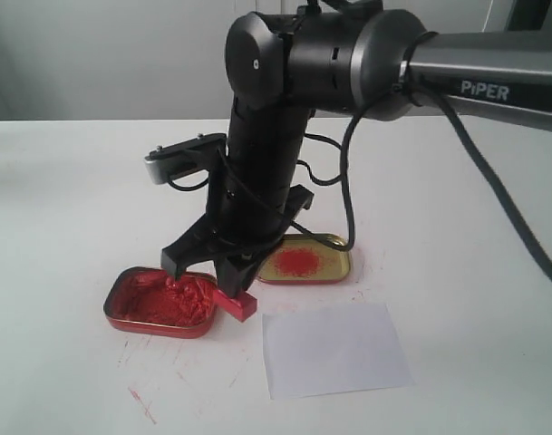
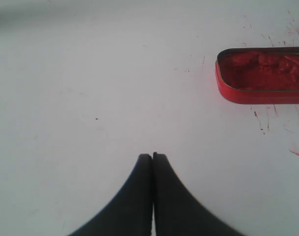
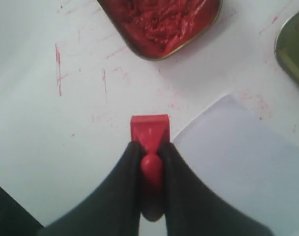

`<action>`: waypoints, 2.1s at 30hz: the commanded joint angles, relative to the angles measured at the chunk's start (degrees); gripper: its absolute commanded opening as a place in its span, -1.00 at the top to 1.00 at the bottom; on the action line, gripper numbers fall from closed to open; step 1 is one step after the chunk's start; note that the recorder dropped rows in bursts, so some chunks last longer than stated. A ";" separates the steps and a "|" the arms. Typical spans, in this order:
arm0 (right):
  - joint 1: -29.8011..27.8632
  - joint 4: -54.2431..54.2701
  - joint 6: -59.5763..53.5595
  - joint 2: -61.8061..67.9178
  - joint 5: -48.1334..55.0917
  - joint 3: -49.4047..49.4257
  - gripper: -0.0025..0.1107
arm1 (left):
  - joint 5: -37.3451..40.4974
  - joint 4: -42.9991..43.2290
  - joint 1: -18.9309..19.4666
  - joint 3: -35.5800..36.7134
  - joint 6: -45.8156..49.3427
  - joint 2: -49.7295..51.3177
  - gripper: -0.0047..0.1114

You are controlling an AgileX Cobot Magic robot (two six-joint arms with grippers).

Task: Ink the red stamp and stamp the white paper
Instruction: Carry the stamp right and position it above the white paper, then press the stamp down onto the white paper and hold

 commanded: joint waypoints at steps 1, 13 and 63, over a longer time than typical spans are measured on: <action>-0.30 -0.57 0.26 -2.65 0.12 3.51 0.96 | -0.06 -0.47 0.15 0.22 0.06 -0.23 0.92; -0.30 -4.32 3.33 -10.33 -3.31 11.78 0.96 | -0.06 -0.47 0.15 0.22 0.06 -0.23 0.92; -7.40 -11.44 6.20 -16.13 -25.78 36.99 0.96 | -0.06 0.29 0.15 0.22 0.18 -0.23 0.92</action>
